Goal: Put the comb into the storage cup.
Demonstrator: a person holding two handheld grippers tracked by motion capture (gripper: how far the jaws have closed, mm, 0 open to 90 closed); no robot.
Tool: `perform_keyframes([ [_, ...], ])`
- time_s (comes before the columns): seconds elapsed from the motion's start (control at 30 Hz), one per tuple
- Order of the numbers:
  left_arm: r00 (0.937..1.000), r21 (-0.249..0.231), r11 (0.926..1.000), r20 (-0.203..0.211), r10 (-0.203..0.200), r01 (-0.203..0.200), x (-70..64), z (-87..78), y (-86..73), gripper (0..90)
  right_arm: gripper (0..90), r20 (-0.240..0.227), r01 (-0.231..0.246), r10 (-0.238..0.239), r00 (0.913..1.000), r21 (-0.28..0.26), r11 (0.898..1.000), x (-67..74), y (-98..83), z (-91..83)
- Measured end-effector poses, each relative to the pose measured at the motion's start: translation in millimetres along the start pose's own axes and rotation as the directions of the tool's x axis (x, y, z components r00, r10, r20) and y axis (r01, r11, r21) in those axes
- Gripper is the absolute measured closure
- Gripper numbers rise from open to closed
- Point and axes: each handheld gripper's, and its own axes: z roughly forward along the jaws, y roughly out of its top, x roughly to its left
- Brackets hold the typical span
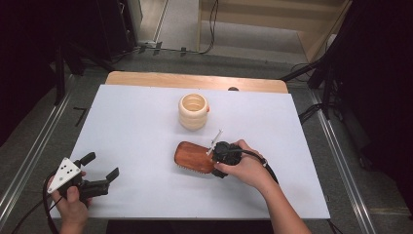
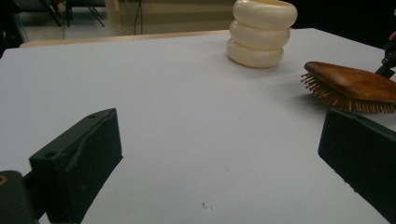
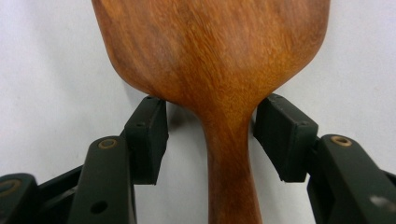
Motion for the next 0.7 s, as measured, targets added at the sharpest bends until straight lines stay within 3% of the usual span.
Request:
perform_keyframes([
  [0.1, 1.0000, 0.005, 1.0000, -0.003, 0.001, -0.001, -0.1, 0.2, 0.2, 0.0, 42.2, 0.004, 0.003, -0.003, 1.0000, -0.011, 1.000, 1.0, -1.5, 0.6],
  [0.17, 1.0000, 0.008, 1.0000, -0.004, 0.003, -0.003, -0.2, 0.3, 0.2, 0.0, 52.0, 0.005, 0.002, -0.002, 1.0000, -0.026, 1.000, 1.2, -3.3, -0.1],
  [0.2, 1.0000, 0.008, 1.0000, -0.004, 0.003, -0.003, -0.2, 0.3, 0.2, 0.0, 63.4, 0.003, -0.021, 0.021, 0.9998, -0.040, 0.999, 0.9, -5.4, -1.2],
  [0.3, 1.0000, 0.010, 1.0000, -0.007, 0.002, -0.002, -0.1, 0.6, 0.2, 0.0, 67.5, -0.001, -0.009, 0.009, 1.0000, -0.061, 0.998, 0.7, -7.4, -1.1],
  [0.5, 1.0000, 0.009, 1.0000, -0.008, 0.003, -0.003, -0.2, 0.9, 0.3, 0.0, 69.7, -0.001, -0.048, 0.048, 0.9989, -0.114, 0.992, 4.3, -16.2, -1.9],
  [0.57, 1.0000, 0.008, 1.0000, -0.010, 0.001, -0.001, -0.4, 1.0, 0.2, 0.0, 69.8, -0.018, -0.051, 0.049, 0.9987, -0.155, 0.987, 4.1, -19.2, -1.2],
  [0.7, 0.9999, 0.011, 0.9999, -0.009, 0.005, -0.005, -0.5, 1.4, 0.2, 0.0, 69.9, -0.008, -0.058, 0.058, 0.9983, -0.194, 0.979, 6.7, -23.3, -1.5],
])
